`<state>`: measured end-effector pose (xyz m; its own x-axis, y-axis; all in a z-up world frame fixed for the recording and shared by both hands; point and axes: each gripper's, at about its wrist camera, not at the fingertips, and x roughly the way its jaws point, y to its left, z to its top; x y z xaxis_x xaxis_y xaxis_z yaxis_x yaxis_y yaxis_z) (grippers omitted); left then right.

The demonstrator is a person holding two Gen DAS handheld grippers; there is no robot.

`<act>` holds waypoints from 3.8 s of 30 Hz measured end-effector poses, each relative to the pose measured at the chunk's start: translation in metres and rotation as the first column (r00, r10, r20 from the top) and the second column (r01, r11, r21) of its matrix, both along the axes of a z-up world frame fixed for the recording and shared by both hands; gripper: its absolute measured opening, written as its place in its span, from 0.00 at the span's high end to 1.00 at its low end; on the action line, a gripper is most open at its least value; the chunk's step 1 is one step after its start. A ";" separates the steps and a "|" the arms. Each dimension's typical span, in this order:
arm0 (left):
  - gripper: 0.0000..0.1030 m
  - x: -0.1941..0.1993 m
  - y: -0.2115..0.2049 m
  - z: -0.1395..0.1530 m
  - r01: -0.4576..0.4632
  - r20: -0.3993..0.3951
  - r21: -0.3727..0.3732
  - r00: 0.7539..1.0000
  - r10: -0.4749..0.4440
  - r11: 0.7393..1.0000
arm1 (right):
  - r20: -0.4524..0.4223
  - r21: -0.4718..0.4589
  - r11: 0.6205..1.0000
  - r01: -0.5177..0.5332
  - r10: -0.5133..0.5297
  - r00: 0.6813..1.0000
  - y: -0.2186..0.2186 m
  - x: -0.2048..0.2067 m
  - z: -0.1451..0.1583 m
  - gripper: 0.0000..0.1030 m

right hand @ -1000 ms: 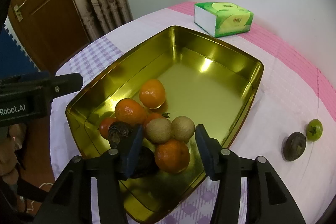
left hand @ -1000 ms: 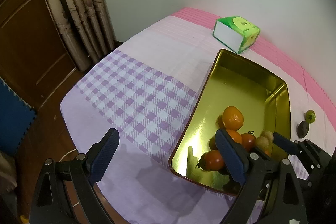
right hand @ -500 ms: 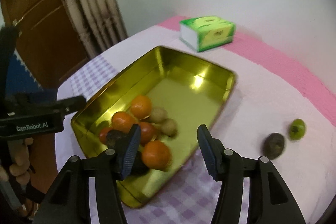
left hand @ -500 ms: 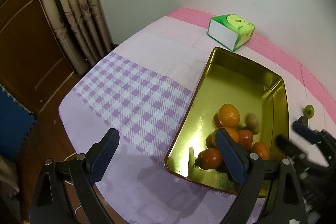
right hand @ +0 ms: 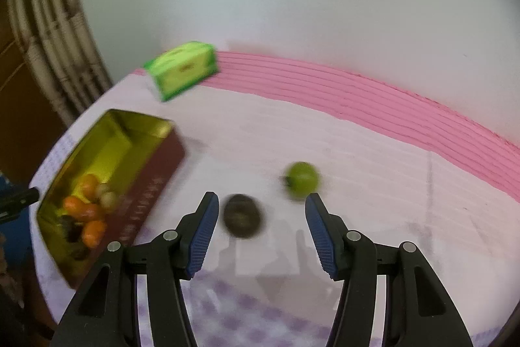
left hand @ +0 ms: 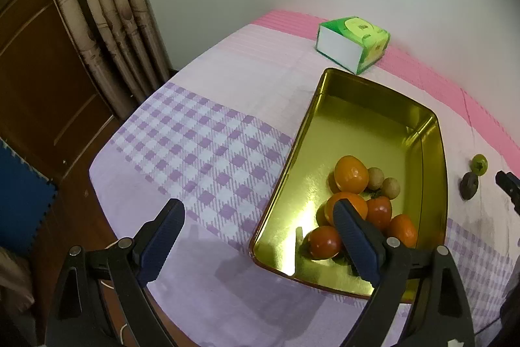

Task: Organize fruits
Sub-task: 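Move the open right gripper to the green lime and close on it, then grasp the dark brown fruit with the left gripper while the right gripper holds the lime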

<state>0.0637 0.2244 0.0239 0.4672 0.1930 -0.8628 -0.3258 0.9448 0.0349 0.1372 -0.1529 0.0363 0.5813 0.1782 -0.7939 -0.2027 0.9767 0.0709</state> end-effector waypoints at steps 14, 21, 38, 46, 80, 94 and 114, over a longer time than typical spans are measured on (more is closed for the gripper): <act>0.12 0.001 -0.014 0.006 0.063 0.067 0.042 0.996 -0.066 0.997 | -0.034 -0.051 0.999 -0.005 0.003 0.999 -0.011 0.042 -0.047 0.45; 0.12 0.004 -0.021 0.007 0.076 0.086 0.086 0.993 -0.083 0.993 | -0.035 -0.076 0.997 -0.024 0.021 0.999 -0.009 0.051 -0.062 0.45; 0.12 0.007 -0.045 -0.001 0.127 0.048 0.135 0.990 -0.134 0.983 | 0.005 -0.090 0.996 0.015 -0.015 1.000 -0.016 0.048 -0.066 0.64; 0.12 0.018 -0.086 0.020 0.212 0.103 0.116 0.969 -0.224 0.970 | 0.011 -0.113 0.990 0.084 -0.083 0.996 -0.058 0.017 -0.065 0.64; 0.36 0.122 -0.263 -0.066 0.465 -0.045 -0.117 0.880 -0.473 0.877 | 0.009 -0.090 0.975 0.201 -0.201 0.980 -0.129 -0.034 -0.062 0.64; 0.64 0.119 -0.267 -0.067 0.485 -0.027 -0.120 0.871 -0.491 0.866 | 0.009 -0.091 0.975 0.202 -0.202 0.979 -0.129 -0.033 -0.062 0.64; 0.64 0.070 -0.257 -0.041 0.483 0.019 -0.069 0.876 -0.482 0.873 | 0.010 -0.095 0.975 0.202 -0.202 0.979 -0.129 -0.034 -0.063 0.64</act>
